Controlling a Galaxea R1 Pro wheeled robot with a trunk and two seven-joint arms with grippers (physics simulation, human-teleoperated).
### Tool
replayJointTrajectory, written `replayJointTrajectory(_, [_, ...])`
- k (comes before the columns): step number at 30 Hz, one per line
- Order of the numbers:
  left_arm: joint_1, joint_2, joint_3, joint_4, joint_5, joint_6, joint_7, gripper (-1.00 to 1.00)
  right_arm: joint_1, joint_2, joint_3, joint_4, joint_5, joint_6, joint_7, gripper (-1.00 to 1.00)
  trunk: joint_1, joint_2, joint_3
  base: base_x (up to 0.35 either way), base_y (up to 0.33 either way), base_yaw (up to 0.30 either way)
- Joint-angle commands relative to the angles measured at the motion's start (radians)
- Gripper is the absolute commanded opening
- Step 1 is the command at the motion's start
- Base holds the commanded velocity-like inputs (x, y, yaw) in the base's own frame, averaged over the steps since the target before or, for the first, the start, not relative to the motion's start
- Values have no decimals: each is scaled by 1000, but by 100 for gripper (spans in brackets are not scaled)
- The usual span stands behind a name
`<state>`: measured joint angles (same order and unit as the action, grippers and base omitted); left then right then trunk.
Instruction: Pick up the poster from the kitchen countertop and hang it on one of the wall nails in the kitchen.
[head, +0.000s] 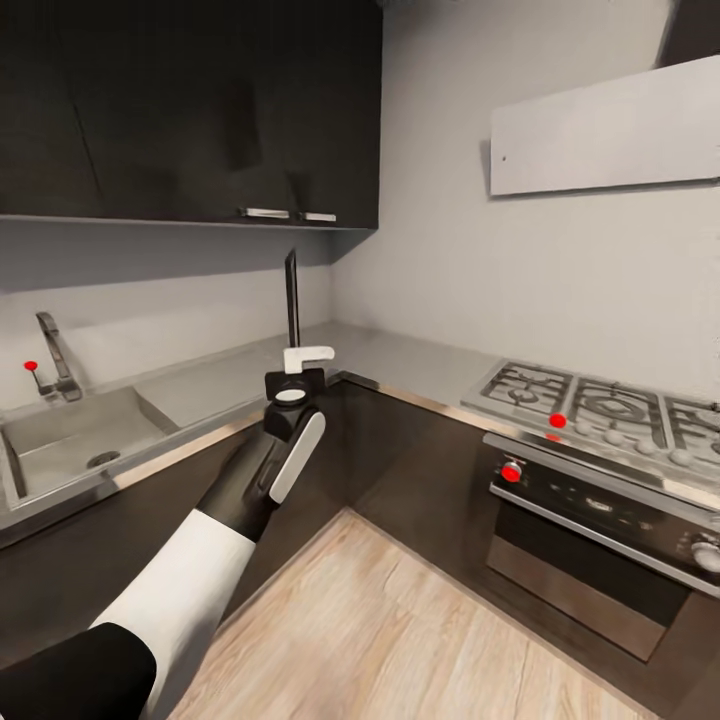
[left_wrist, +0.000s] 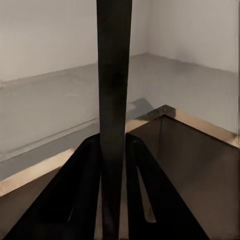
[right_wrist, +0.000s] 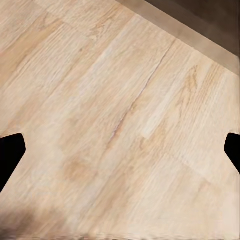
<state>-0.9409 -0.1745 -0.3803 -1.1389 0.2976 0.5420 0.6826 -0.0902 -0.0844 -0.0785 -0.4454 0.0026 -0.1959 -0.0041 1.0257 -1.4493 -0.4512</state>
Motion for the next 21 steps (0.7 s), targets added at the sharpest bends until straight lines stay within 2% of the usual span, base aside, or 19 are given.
replayJointTrajectory(1, [-1, 0, -2, -5, 6, 7, 9, -100, -1, 0, -1, 1, 0, -3, 0, 100, -1, -1, -1, -339, 0, 0])
replayJointTrajectory(9, [2, 0, -2, -70, 6, 91, 7, -100, 4, -2, -1, 1, 0, -7, 0, 100, -1, -1, -1, -339, 0, 0])
replayJointTrajectory(17, [7, 0, -11, -119, 15, 104, 5, -100, 6, -3, -1, 1, 0, -8, 1, 100, -1, -1, -1, -339, 0, 0])
replayJointTrajectory(18, [8, 0, -18, -128, 25, 105, 5, -100, 6, -3, -1, 1, 0, -8, 1, 100, -1, -1, -1, -339, 0, 0])
replayJointTrajectory(19, [9, 0, -38, -151, 63, 121, 5, -100, 6, -3, -2, 1, 0, -8, 1, 100, -1, -1, -1, -315, 0, 0])
replayJointTrajectory(21, [11, 0, -63, -208, 153, 203, 5, -100, 6, -3, -2, 1, 0, -8, 1, 100, -1, -1, -1, -189, 0, 0])
